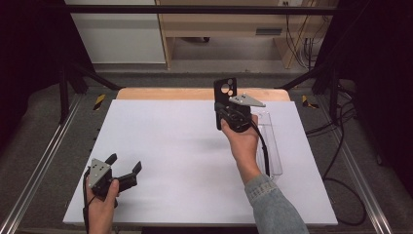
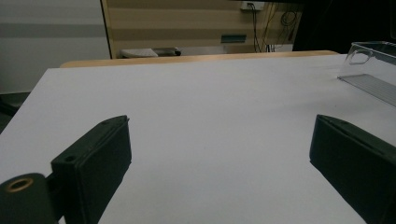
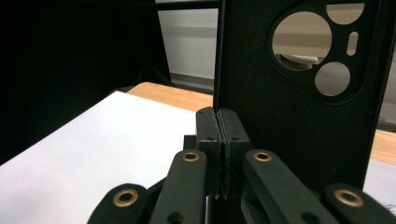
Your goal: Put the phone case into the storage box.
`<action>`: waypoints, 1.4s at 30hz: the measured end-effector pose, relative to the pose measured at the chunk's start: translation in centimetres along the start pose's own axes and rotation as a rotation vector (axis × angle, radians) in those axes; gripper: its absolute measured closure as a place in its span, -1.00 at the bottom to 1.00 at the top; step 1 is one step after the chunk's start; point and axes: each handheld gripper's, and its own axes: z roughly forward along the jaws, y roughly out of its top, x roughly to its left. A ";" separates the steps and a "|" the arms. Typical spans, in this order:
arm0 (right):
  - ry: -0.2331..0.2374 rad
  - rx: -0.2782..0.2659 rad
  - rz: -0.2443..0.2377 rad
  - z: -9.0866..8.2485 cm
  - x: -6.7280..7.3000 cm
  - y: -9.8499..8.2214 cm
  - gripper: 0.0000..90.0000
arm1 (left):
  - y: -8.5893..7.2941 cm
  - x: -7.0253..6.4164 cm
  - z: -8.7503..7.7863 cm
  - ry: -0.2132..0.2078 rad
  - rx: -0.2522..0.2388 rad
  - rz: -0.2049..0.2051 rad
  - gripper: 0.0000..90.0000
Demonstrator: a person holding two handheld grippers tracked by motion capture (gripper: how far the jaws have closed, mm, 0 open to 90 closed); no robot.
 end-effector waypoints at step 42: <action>-0.202 -0.048 0.030 -1.8 -7.5 -0.3 0.97 | -0.4 0.9 -0.2 -0.025 -0.021 0.015 -0.90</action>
